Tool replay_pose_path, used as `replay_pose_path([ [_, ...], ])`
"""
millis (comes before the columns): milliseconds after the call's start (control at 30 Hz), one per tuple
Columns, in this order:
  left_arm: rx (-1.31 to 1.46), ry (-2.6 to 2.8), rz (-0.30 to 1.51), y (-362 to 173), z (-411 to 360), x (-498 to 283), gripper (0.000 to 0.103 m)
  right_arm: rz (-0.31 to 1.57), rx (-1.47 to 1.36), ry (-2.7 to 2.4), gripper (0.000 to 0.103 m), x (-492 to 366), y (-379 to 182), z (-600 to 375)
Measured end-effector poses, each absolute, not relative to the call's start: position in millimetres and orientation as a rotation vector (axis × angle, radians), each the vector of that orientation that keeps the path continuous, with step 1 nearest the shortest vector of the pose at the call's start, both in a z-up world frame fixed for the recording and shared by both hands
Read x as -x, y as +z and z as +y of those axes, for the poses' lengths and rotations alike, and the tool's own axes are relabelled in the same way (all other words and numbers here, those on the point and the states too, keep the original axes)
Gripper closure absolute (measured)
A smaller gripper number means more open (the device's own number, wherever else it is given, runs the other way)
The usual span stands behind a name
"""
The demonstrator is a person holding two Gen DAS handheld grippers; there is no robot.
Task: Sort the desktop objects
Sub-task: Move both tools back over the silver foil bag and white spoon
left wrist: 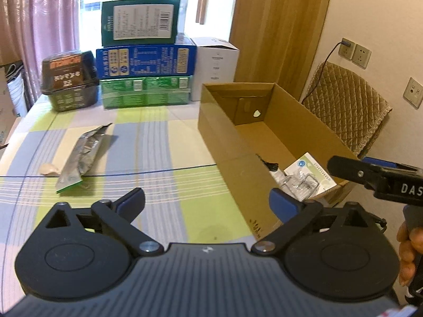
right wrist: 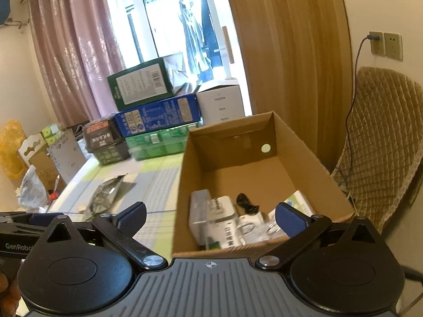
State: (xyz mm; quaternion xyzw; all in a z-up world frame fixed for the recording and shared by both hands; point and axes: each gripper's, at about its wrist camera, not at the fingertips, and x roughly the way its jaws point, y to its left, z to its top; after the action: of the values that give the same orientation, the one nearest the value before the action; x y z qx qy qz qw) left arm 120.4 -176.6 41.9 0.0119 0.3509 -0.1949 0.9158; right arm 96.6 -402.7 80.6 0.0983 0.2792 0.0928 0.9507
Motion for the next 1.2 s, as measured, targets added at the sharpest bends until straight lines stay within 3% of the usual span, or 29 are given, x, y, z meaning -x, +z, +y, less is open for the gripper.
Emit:
replay_pose_path([
  [1200,0.022,-0.113,0.788,17,-19,-75,0.002,0.628,-0.247,0.337,0.002,-58,71,-310],
])
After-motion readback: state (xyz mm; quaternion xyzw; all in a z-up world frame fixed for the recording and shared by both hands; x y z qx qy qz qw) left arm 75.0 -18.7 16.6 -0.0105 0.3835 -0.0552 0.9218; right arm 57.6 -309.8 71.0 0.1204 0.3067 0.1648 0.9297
